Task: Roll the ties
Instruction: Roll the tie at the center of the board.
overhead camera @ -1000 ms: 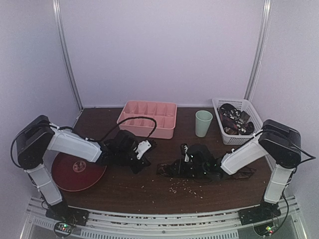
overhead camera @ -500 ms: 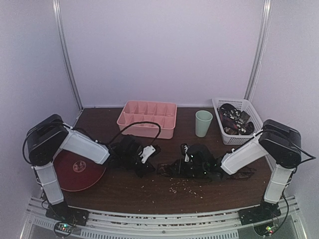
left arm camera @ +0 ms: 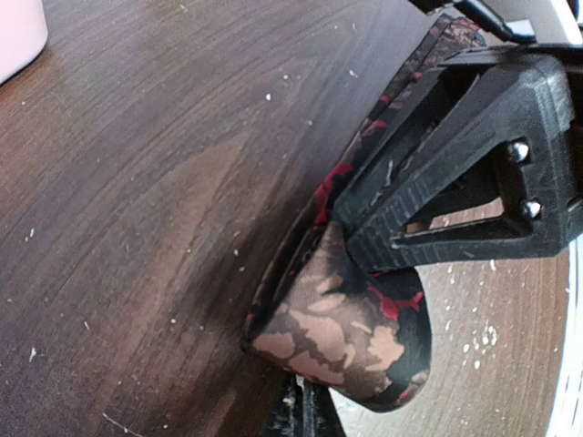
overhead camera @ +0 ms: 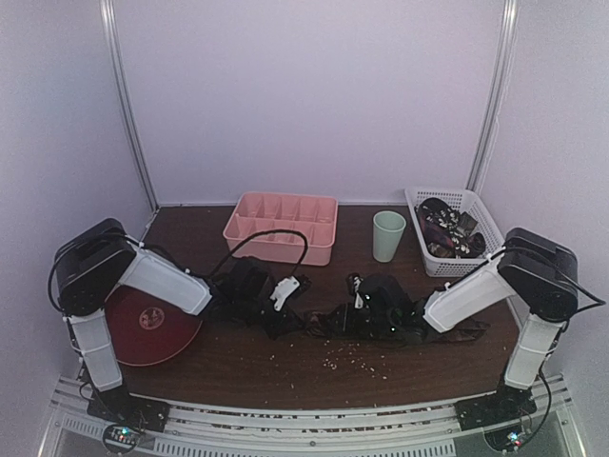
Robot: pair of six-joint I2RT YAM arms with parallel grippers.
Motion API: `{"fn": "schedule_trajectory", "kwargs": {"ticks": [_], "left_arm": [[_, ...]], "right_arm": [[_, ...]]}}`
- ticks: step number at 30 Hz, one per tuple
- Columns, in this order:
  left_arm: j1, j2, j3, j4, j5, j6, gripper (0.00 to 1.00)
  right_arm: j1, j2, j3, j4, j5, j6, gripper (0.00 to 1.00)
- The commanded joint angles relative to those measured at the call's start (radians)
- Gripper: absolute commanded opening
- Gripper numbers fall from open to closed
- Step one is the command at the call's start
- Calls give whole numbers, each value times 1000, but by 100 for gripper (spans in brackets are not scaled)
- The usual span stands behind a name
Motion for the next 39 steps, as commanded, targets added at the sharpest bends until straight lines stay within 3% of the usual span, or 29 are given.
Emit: {"fn": "schedule_trajectory", "kwargs": {"ticks": [1,34,39], "left_arm": [[-9,4,28,94,52,-27,0],[-52,31,127,-10,21,24,0],[-54,38,144,-28,9,15,8]], "right_arm": [[-5,-16,-19,-78,30,-24,27],[-16,-91,-108,-10,51,-28,26],[-17,-99,-109,-29,70,-31,26]]}}
